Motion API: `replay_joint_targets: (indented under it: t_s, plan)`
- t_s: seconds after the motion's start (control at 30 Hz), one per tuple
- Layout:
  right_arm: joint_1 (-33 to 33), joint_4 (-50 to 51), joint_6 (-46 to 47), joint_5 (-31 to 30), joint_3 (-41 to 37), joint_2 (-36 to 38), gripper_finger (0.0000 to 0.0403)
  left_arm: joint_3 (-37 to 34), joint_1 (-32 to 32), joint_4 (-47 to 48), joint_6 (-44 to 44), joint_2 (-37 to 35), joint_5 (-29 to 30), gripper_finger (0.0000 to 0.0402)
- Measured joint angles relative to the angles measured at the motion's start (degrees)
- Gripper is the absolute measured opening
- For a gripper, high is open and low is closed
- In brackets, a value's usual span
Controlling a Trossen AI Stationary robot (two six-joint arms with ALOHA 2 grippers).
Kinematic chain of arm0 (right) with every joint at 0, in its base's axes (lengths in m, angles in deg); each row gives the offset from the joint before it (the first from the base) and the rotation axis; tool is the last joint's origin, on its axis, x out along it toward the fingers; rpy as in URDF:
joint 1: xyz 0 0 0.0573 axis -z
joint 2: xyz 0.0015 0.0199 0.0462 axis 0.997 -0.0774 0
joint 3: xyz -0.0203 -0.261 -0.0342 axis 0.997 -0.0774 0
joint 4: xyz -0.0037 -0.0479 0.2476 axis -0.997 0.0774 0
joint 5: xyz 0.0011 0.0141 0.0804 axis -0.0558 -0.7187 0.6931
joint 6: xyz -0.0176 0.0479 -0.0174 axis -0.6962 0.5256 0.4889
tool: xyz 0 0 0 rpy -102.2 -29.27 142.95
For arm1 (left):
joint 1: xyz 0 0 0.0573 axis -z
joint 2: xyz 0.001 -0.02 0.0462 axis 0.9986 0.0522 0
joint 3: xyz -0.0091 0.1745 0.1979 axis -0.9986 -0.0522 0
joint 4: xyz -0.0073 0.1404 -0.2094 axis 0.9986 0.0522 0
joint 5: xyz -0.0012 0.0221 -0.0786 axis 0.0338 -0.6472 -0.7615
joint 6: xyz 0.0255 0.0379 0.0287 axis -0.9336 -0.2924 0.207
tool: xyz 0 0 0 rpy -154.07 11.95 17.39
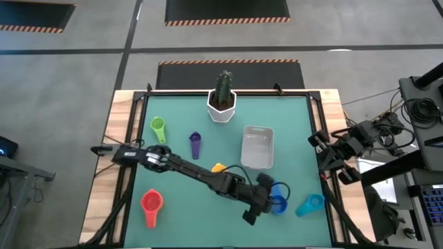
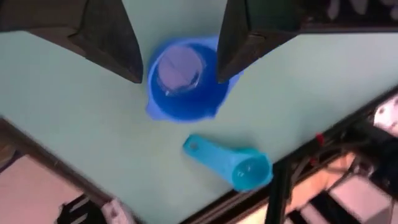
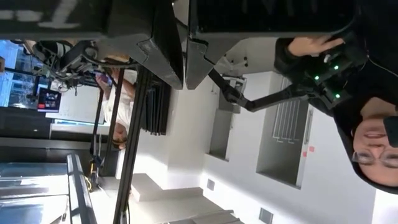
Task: Nest measuring cups in basket
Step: Stack the blue measuring cup on the top of the red measuring cup
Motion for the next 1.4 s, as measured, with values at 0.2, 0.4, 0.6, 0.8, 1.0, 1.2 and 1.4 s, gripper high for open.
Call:
replay_joint_targets:
  t_s: [0.2,0.4,0.6,0.8,1.0,1.2,1.4]
  plan:
    - [0.0,0.0,0.0,0.0,0.0,0.0,0.0009,-4.3,-0.9,-6.5,-0.2,0.0,-5.1,0.0195]
    - [0.0,0.0,-0.2,0.0,0.0,0.0,0.0009,-7.4,-2.1,-12.7,0.6,0.0,-8.7,0.0186]
    - [0.0,0.0,-0.2,0.0,0.0,0.0,0.0009,-10.6,-3.0,-18.2,0.8,0.0,-11.3,0.0174]
    - [0.0,0.1,-0.6,0.0,0.0,0.0,0.0009,-11.1,-3.1,-19.3,0.9,0.0,-11.6,0.0167]
    - [0.0,0.1,-0.7,0.0,0.0,0.0,0.0009,-10.9,-3.2,-21.3,0.7,1.6,-12.9,0.0166]
    - [0.0,0.3,-0.6,0.0,0.0,0.0,0.0009,-9.9,-3.5,-20.6,-0.7,2.2,-12.9,0.0166]
    - [0.0,0.4,-0.6,-0.1,0.0,-0.1,0.0009,-9.9,-3.7,-20.0,-0.7,2.7,-13.0,0.0166]
